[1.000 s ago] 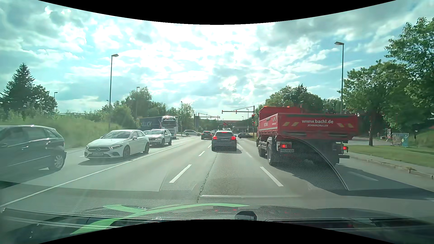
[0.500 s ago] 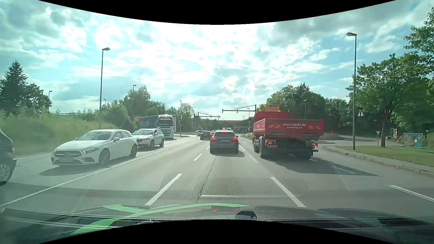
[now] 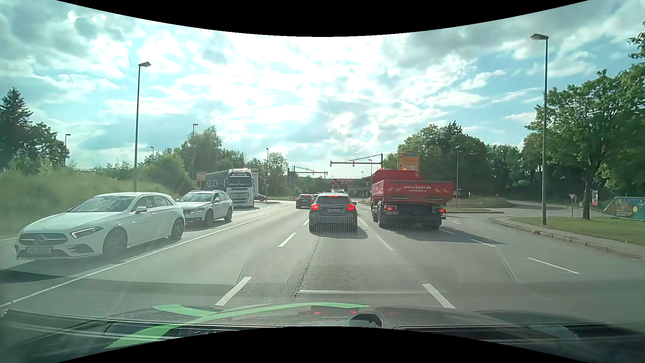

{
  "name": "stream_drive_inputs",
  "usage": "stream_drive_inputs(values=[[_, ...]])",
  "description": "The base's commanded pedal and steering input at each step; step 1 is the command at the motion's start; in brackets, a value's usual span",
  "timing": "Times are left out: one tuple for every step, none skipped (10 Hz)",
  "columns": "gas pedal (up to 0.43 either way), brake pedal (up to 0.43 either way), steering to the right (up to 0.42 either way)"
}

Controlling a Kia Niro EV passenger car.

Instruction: Follow the waypoints while adhering to traffic rules and regulations

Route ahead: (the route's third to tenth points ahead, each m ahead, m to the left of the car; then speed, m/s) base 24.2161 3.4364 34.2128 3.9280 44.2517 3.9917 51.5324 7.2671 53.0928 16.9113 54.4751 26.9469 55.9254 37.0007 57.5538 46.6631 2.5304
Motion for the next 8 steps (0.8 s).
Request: stream_drive_inputs(values=[[0.0,0.152,-0.006],[0.0,0.146,-0.006],[0.0,0.146,-0.006],[0.0,0.152,-0.005],[0.0,0.159,-0.005],[0.0,0.165,-0.006],[0.0,0.177,-0.005],[0.0,0.183,-0.005]])
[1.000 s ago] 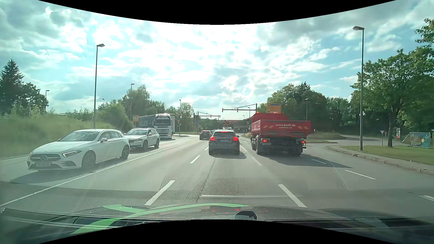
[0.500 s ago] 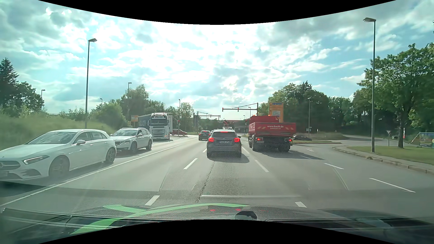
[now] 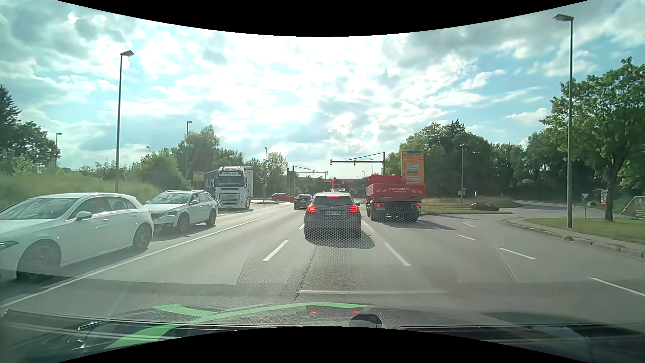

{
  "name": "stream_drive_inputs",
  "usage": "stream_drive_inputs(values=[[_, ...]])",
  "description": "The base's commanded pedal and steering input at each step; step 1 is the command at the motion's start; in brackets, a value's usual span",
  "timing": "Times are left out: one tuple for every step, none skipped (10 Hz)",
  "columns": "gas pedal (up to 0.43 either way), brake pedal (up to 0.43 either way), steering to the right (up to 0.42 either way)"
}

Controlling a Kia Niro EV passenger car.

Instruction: Follow the waypoints while adhering to traffic rules and regulations

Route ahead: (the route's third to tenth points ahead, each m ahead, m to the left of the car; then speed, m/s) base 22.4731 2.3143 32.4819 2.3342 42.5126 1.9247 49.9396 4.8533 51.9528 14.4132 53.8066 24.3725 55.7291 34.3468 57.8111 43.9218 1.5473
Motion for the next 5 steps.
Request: stream_drive_inputs(values=[[0.0,0.189,-0.005],[0.0,0.195,-0.005],[0.0,0.201,-0.005],[0.0,0.201,-0.005],[0.0,0.207,-0.005]])
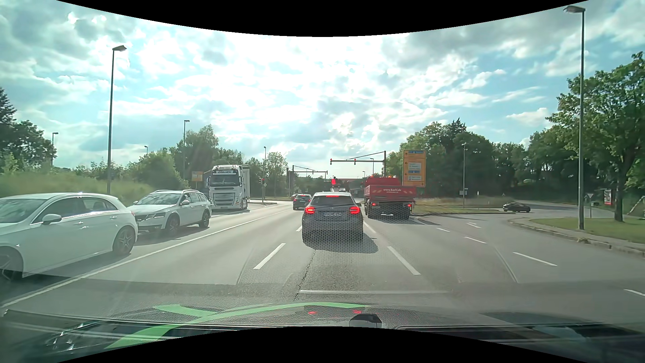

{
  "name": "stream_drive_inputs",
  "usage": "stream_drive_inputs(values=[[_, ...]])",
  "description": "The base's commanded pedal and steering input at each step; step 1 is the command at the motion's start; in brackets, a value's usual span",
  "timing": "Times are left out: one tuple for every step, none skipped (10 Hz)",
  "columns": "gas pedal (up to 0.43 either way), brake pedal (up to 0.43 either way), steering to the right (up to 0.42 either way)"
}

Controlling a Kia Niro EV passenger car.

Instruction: Follow the waypoints while adhering to traffic rules and regulations

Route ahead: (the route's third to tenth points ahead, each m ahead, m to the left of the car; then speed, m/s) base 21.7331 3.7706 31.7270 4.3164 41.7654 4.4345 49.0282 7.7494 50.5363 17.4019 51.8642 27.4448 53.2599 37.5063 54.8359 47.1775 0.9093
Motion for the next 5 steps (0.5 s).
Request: stream_drive_inputs(values=[[0.0,0.207,-0.005],[0.0,0.207,-0.005],[0.0,0.213,-0.005],[0.0,0.22,-0.005],[0.0,0.226,-0.005]])
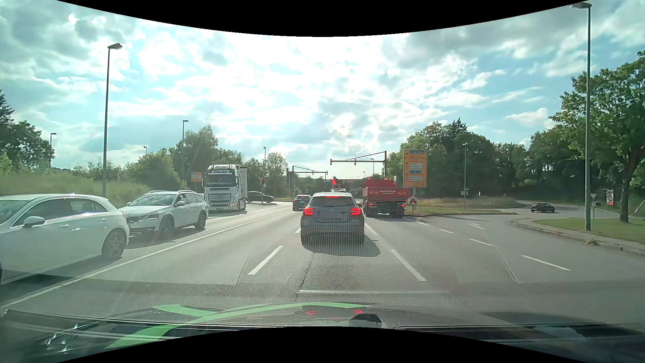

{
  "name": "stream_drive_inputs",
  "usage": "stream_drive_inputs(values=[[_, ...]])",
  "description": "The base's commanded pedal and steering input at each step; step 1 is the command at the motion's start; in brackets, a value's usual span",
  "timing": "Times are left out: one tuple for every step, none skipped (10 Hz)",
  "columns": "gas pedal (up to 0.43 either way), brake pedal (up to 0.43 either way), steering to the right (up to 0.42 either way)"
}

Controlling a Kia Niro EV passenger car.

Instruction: Follow the waypoints while adhering to traffic rules and regulations

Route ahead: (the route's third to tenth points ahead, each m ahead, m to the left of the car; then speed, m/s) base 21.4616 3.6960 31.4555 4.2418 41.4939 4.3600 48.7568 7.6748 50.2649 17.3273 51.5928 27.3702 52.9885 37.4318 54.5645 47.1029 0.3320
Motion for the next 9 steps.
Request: stream_drive_inputs(values=[[0.0,0.232,-0.005],[0.0,0.232,-0.005],[0.0,0.238,-0.005],[0.0,0.268,-0.005],[0.0,0.268,-0.005],[0.0,0.305,-0.005],[0.0,0.348,-0.005],[0.0,0.396,-0.005],[0.0,0.433,-0.005]])
